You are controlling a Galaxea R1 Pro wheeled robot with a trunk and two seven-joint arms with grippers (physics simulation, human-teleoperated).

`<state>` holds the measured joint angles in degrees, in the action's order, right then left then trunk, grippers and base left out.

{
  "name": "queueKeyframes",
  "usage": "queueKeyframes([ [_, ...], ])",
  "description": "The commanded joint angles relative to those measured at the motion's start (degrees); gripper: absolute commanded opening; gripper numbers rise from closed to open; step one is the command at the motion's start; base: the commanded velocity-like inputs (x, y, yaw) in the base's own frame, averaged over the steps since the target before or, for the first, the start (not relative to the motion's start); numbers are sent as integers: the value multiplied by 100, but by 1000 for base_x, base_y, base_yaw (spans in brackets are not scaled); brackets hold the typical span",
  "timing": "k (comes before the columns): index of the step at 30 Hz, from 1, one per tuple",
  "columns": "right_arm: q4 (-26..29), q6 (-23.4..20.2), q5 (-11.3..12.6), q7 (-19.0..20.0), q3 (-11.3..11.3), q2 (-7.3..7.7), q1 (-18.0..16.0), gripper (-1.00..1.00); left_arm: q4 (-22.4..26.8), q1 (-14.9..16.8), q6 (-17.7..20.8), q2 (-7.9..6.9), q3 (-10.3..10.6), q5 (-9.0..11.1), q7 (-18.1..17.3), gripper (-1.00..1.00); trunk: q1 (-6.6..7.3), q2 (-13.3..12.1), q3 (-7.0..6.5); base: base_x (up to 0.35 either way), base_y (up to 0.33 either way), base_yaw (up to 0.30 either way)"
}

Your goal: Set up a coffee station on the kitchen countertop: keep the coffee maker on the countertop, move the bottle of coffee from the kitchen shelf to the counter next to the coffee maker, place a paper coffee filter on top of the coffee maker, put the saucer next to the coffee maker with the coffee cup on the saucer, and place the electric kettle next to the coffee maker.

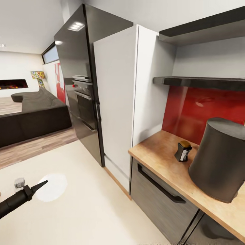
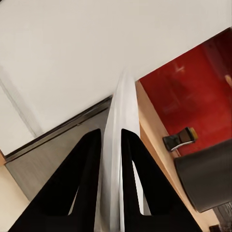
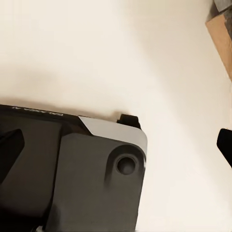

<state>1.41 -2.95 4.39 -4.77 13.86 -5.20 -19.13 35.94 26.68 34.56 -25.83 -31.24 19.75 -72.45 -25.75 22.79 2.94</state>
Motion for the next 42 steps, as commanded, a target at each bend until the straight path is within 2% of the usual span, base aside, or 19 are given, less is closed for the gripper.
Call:
queueKeyframes([
  [1,8,-31,49,-21,48,17,-5,100,0,3,42,-1,-5,11,-6,-100,-4,13,13,0,2,-260],
  [23,8,-37,62,-11,38,54,-3,100,10,9,37,-1,-20,17,160,-100,-4,13,13,0,0,-257],
  [26,8,-43,62,-9,38,54,-4,100,64,56,45,5,-19,28,405,-100,-4,13,13,0,0,-262],
  [27,8,-48,58,-12,38,54,-5,100,82,94,58,27,-14,41,662,-100,-4,13,13,0,0,-262],
  [30,8,-54,55,-14,38,54,-4,100,119,142,71,99,-4,50,863,-100,-4,13,13,0,0,-262],
  [34,8,-49,59,-15,38,54,-6,100,191,477,108,182,-7,36,1085,-100,-4,13,13,0,0,-238],
  [38,8,-48,60,-16,38,54,-4,100,208,854,133,245,-7,51,1606,-100,-4,13,13,0,0,-219],
  [42,8,-46,61,-16,38,54,-5,100,206,1152,138,444,-7,54,2138,-100,-4,13,13,0,0,-250],
])
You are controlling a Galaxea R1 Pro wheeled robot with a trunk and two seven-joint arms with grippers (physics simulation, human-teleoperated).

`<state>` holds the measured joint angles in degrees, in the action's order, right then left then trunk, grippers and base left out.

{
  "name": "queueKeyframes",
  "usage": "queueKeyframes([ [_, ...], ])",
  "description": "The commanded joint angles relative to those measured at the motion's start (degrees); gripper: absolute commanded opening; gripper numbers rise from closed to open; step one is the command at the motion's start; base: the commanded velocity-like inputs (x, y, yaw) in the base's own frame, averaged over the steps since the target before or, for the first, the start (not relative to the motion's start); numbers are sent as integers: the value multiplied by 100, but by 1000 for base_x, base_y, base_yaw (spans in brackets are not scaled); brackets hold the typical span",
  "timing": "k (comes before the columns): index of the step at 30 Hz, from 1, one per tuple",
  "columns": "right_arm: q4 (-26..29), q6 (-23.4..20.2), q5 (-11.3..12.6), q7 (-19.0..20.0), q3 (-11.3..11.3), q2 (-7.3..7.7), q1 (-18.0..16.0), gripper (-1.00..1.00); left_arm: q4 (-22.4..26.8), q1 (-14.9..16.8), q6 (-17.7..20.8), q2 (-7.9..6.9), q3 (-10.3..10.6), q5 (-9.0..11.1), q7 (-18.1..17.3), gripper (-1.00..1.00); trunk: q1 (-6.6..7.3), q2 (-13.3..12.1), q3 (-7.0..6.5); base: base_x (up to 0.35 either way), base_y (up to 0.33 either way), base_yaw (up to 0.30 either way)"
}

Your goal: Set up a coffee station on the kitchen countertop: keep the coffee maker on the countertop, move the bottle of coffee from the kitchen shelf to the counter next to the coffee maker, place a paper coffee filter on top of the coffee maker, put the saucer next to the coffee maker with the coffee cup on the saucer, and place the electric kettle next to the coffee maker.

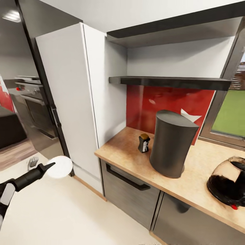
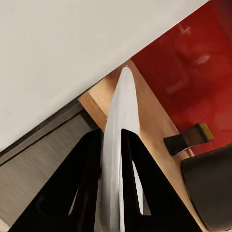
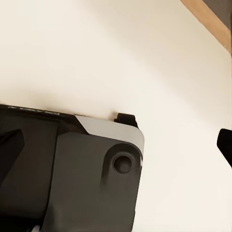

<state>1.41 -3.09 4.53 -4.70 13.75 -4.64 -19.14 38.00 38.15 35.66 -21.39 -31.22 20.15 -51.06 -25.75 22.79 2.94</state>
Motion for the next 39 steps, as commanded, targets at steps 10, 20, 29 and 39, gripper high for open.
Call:
queueKeyframes([
  [10,9,-25,46,-22,49,-2,-3,100,14,86,-42,578,2,5,1034,-100,-3,13,13,0,0,-263],
  [20,9,-25,41,-14,56,65,-3,100,22,49,-96,662,5,-4,1254,-100,-3,13,13,0,0,-264],
  [29,9,-25,48,-13,57,69,-3,100,-25,-5,-800,669,44,-5,1273,-100,-3,13,13,0,0,-264],
  [39,9,-25,47,-13,57,70,-2,100,-34,-17,-874,763,53,-37,1268,-100,-3,13,13,0,0,-265],
])
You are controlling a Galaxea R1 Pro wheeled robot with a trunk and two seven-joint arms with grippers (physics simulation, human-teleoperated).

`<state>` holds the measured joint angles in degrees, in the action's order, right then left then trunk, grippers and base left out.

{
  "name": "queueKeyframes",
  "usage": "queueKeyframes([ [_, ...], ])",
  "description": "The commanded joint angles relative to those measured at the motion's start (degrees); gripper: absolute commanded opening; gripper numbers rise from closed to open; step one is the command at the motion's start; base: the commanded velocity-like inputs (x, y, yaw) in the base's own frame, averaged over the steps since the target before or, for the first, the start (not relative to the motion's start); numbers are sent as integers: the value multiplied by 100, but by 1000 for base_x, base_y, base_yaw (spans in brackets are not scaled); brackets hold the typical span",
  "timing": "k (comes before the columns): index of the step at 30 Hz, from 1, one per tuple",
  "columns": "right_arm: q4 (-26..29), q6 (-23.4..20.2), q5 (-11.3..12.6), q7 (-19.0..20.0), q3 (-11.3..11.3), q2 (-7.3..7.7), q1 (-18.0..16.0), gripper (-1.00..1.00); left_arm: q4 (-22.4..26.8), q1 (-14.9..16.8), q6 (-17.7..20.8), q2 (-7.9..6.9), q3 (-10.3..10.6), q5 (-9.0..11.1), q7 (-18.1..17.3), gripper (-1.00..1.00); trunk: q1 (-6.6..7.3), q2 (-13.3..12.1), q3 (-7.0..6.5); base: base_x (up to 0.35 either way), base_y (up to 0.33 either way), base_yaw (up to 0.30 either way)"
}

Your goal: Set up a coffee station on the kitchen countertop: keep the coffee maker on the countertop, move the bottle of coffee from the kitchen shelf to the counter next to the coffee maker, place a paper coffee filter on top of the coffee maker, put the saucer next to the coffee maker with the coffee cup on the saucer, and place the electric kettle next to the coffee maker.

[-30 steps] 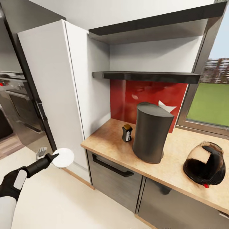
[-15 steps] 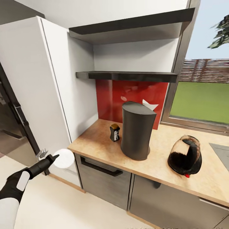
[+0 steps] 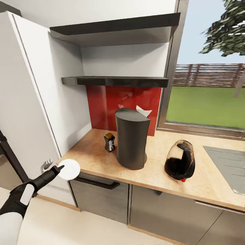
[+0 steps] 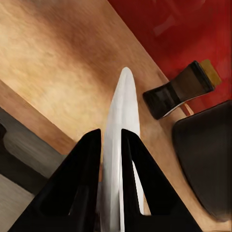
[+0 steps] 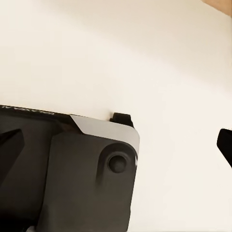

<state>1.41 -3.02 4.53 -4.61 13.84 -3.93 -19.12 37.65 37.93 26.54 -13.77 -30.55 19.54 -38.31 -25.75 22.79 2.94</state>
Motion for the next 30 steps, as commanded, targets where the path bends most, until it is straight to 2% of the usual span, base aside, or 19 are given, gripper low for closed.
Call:
queueKeyframes([
  [1,8,-32,46,-22,48,-2,-4,100,6,6,37,2,-13,27,-8,-100,-4,13,13,0,0,-265],
  [17,8,-32,40,-22,51,-3,-4,100,15,1,14,6,-12,-8,-17,-100,-4,13,13,0,0,-265],
  [22,8,-32,39,-22,55,-3,-5,100,-18,2,-281,6,-12,-27,-4,-100,-4,13,13,0,0,-265],
  [30,8,-32,39,-22,53,-3,-5,100,-29,3,-357,6,-8,-36,-1,-100,-4,13,32,0,0,-265],
])
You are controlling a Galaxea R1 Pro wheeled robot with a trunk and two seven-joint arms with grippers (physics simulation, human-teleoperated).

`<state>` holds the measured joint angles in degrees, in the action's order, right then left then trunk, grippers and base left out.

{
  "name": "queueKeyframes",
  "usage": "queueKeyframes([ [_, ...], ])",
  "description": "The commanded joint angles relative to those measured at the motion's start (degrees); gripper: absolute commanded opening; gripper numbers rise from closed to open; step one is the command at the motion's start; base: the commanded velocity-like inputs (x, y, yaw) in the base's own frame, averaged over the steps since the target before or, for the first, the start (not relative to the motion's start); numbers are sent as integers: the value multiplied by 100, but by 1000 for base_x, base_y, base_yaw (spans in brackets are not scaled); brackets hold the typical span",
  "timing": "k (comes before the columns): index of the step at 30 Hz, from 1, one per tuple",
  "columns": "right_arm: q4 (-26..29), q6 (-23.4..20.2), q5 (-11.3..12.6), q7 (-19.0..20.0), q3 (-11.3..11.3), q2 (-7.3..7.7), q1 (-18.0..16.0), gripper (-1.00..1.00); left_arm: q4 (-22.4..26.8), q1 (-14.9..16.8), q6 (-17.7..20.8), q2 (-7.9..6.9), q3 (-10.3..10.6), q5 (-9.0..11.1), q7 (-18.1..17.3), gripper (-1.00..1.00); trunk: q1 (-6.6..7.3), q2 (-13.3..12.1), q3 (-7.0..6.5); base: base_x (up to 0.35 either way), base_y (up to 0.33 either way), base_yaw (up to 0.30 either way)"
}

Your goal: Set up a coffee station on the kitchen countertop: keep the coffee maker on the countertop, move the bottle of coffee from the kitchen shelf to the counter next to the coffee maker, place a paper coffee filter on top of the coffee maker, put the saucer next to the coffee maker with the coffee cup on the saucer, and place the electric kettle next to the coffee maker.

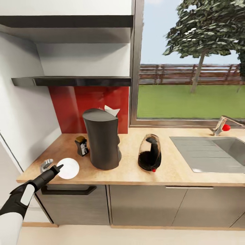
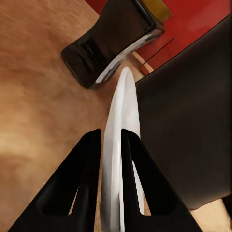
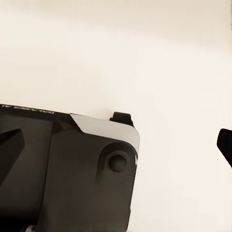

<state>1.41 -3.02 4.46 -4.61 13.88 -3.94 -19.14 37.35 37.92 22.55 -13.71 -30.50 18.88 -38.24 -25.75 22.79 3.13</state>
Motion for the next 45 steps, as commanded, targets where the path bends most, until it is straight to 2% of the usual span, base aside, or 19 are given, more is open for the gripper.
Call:
queueKeyframes([
  [1,8,-32,46,-22,50,-2,-3,100,-1,5,41,-2,-15,29,-8,-100,-3,13,18,0,0,-264],
  [4,8,-32,46,-22,52,-2,-3,100,-14,-3,34,-13,-24,23,45,-100,-3,13,30,0,0,-204],
  [11,7,-62,34,-27,61,-16,-3,100,-17,-20,30,-18,-25,20,550,-100,-3,13,35,12,0,-34],
  [16,2,-63,23,-29,62,-14,-3,100,-17,-20,30,-18,-21,23,825,-100,-3,13,35,234,0,-2],
  [22,0,-53,14,-23,62,-2,-3,100,-32,-21,30,-6,-5,26,894,-100,-3,13,35,93,0,0],
  [24,9,-49,19,-31,69,-68,-2,100,-82,-87,-31,-62,-71,10,888,-100,-4,13,35,0,0,0],
  [28,9,-49,18,-31,70,-70,-3,100,-158,-218,-156,-27,-31,-7,887,-100,-4,13,35,0,0,0],
  [40,17,-49,21,-31,62,-2,-2,100,-144,-539,-189,-27,-11,837,888,-100,-4,13,35,90,0,0],
  [45,17,-49,20,-31,62,3,-2,100,-124,-540,-189,-27,-9,901,888,-100,-4,13,35,179,0,0],
])
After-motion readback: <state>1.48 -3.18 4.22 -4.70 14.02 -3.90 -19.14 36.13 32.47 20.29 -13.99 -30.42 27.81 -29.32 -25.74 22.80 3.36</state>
